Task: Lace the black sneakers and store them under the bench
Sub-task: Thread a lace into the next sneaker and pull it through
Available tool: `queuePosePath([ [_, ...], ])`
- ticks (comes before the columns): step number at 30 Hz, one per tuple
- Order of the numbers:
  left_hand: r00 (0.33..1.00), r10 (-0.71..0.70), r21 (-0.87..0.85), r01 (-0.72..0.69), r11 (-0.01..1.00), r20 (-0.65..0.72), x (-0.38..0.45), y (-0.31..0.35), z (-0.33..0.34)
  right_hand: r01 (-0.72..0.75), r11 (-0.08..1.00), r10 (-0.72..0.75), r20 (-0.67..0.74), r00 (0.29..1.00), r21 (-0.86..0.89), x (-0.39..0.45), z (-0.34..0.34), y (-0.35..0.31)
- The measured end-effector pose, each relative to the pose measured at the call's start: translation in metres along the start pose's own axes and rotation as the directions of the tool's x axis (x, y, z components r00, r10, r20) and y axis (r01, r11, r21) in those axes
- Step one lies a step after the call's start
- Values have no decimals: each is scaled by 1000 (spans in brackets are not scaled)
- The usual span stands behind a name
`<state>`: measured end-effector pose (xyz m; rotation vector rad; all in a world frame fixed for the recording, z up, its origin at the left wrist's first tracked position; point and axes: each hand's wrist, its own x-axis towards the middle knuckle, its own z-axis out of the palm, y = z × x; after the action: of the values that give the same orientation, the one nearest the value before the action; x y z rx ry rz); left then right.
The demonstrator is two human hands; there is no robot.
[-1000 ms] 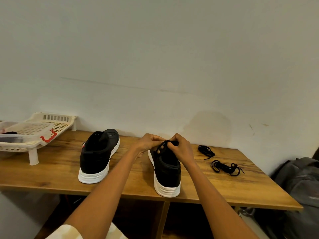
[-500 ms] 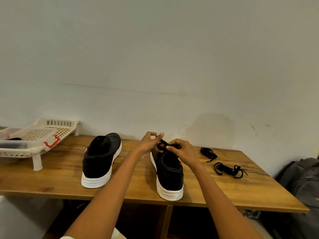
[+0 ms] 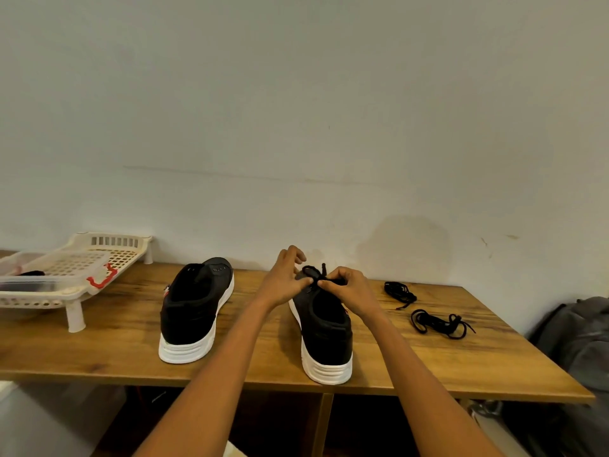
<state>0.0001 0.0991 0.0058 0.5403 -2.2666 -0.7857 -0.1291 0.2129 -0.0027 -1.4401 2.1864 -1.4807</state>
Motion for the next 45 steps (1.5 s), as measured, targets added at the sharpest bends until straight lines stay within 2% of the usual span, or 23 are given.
queuePosePath([
  [2, 1000, -7, -122, 6, 992, -2, 0, -1, -6, -13, 1000, 13, -11, 1000, -25, 1, 0, 1],
  [3, 999, 0, -120, 4, 993, 33, -1, -2, -8, -16, 999, 16, -14, 1000, -37, 1, 0, 1],
  [6, 987, 27, 19, -30, 999, 160, -5, -3, -8, -10, 999, 9, -20, 1000, -45, 1, 1, 1],
  [12, 983, 40, 89, -56, 994, 179, -2, -10, -11, 9, 1000, -9, 3, 1000, -3, -3, -1, -2],
  [15, 985, 44, 186, -75, 980, 166, 0, -14, -10, 16, 1000, -16, 10, 1000, -21, -1, -1, 0],
  [17, 993, 37, 84, -47, 995, 115, 3, -12, -7, 22, 999, -21, 13, 1000, -34, 1, -1, 1],
  [20, 993, -75, -247, 96, 964, 92, 4, -1, -5, 37, 996, -35, 21, 999, -81, 1, -1, 0],
  [21, 993, -79, -237, 98, 967, 86, 6, -1, -2, 43, 995, -41, 16, 999, -93, 1, -1, -1],
  [23, 997, -66, -80, 70, 994, 48, 5, -1, 2, 60, 992, -60, 2, 998, -107, -1, -3, -2],
  [24, 998, -68, -61, 69, 996, 9, 4, -1, 3, 67, 992, -67, 1, 998, -111, -1, -4, -3],
  [25, 996, -76, -94, 73, 993, -36, 4, 1, 3, 73, 990, -73, 4, 997, -117, -1, -4, -3],
  [27, 989, -130, -278, 104, 955, -76, 5, 5, 1, 79, 988, -78, 15, 997, -132, -1, -4, -4],
  [29, 978, -204, -483, 155, 862, -49, 7, 9, -3, 79, 986, -77, 19, 997, -144, -1, -4, -4],
  [30, 974, -225, -513, 176, 840, -34, 7, 12, -5, 78, 986, -77, 18, 997, -148, -1, -4, -4],
  [31, 972, -233, -481, 192, 856, -26, 6, 12, -5, 78, 986, -77, 16, 997, -150, -1, -4, -4],
  [33, 978, -209, -277, 199, 940, -7, 5, 8, -1, 73, 987, -73, 5, 997, -145, -1, -3, -3],
  [35, 977, -210, -118, 214, 970, 38, 5, 6, 3, 63, 988, -65, -8, 998, -139, -1, -2, -3],
  [40, 941, -280, -259, 323, 910, 189, 2, 15, 0, 83, 987, -84, -3, 996, -140, -1, -3, -1],
  [42, 936, -290, -281, 338, 898, 199, 3, 16, 0, 88, 990, -87, 14, 996, -106, -1, -5, 0],
  [45, 931, -308, -333, 359, 872, 198, 3, 15, 2, -63, 984, 81, -102, 992, 164, -3, -21, 0],
])
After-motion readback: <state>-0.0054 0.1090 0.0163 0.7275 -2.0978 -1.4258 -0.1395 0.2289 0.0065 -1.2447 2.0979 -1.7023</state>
